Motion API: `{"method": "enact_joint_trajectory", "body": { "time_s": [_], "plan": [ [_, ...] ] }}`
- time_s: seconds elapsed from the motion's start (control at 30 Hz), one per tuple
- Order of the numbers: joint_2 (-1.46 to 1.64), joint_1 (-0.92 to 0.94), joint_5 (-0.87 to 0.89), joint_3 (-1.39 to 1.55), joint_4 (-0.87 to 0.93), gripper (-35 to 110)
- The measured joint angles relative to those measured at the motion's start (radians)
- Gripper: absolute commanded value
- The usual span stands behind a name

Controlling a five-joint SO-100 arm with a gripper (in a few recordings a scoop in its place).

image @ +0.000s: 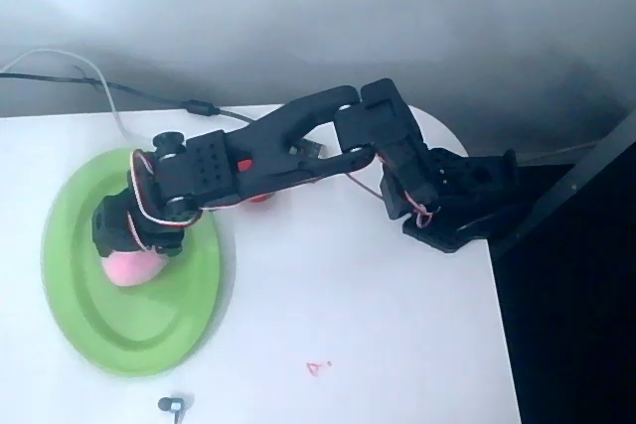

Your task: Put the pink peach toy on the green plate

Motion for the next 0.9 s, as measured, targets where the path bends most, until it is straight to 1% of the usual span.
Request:
{"method": "enact_joint_trajectory", "body": {
  "time_s": [0.13, 0.43, 0.57, 0.7, 0.83, 0.9],
  "plan": [
    [0.031, 0.0, 0.0, 0.014, 0.003, 48],
    [0.209, 0.0, 0.0, 0.091, 0.003, 50],
    [0.324, 0.002, 0.0, 0.155, 0.003, 55],
    [0.561, 0.002, 0.0, 0.322, 0.005, 53],
    [0.877, 0.0, 0.002, 0.583, 0.06, 53],
    [1.039, 0.0, 0.031, 0.719, 0.081, 50]
  ]
}}
